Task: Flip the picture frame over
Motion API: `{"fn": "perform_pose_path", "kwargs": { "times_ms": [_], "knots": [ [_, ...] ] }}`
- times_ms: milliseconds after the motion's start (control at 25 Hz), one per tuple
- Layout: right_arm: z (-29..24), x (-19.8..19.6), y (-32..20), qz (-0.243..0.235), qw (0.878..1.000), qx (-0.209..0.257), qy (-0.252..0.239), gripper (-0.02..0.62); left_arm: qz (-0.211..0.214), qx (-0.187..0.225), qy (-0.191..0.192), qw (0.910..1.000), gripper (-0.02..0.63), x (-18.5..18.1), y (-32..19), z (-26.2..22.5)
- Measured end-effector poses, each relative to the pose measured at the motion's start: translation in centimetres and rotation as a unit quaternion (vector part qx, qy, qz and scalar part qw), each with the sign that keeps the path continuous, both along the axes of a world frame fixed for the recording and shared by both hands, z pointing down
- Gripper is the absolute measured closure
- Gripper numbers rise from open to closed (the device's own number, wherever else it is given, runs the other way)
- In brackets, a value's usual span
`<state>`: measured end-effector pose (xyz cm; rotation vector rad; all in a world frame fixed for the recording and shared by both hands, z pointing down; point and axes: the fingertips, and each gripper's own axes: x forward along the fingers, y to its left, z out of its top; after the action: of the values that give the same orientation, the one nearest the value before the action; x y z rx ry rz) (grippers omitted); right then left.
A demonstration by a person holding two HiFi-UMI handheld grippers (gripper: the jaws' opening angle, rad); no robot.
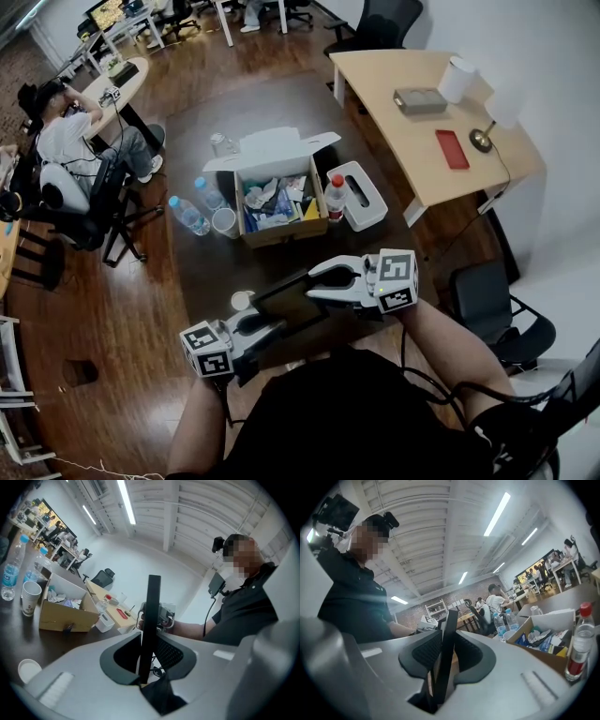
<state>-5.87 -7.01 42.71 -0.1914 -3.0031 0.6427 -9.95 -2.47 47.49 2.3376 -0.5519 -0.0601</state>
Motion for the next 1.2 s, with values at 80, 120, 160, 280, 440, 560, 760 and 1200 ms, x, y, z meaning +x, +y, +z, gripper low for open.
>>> {"fn": "perform_pose_path", "kwargs": {
  "times_ms": [80, 120, 160, 280, 440, 560, 760, 1200],
  "knots": [
    [0.1, -0.1, -0.1, 0.014, 0.999, 0.032, 0.008, 0.512, -0.03, -0.014, -0.005, 0.9995, 0.511, -0.6, -0.8, 0.6],
    [0.1, -0.1, -0.1, 0.019, 0.999, 0.047, 0.013, 0.514, -0.041, -0.02, -0.007, 0.999, 0.5, -0.8, -1.1, 0.9],
    [0.1, -0.2, -0.1, 0.023, 0.998, 0.062, 0.019, 0.515, -0.047, -0.024, -0.011, 0.9985, 0.494, -1.0, -1.3, 1.2],
    [0.1, -0.5, 0.0, 0.031, 0.994, 0.098, 0.047, 0.517, -0.053, -0.033, -0.026, 0.9977, 0.478, -1.3, -1.3, 1.8],
    [-0.3, -0.5, 0.1, 0.034, 0.993, 0.109, 0.032, 0.52, -0.066, -0.046, -0.032, 0.9962, 0.479, -1.8, -1.2, 2.6],
    [-0.9, 0.6, -1.1, 0.057, 0.993, 0.104, 0.008, 0.523, -0.092, -0.057, -0.023, 0.9938, 0.508, -2.8, -1.4, 2.7],
    [1.1, 1.4, -2.4, 0.07, 0.989, 0.12, 0.054, 0.526, -0.132, -0.062, 0.002, 0.9893, 0.574, -4.3, -1.9, 2.0],
    [13.9, 1.8, -3.8, 0.069, 0.896, 0.299, 0.32, 0.526, -0.18, -0.047, 0.003, 0.9825, 0.591, -6.6, -0.8, 0.4]
  ]
}}
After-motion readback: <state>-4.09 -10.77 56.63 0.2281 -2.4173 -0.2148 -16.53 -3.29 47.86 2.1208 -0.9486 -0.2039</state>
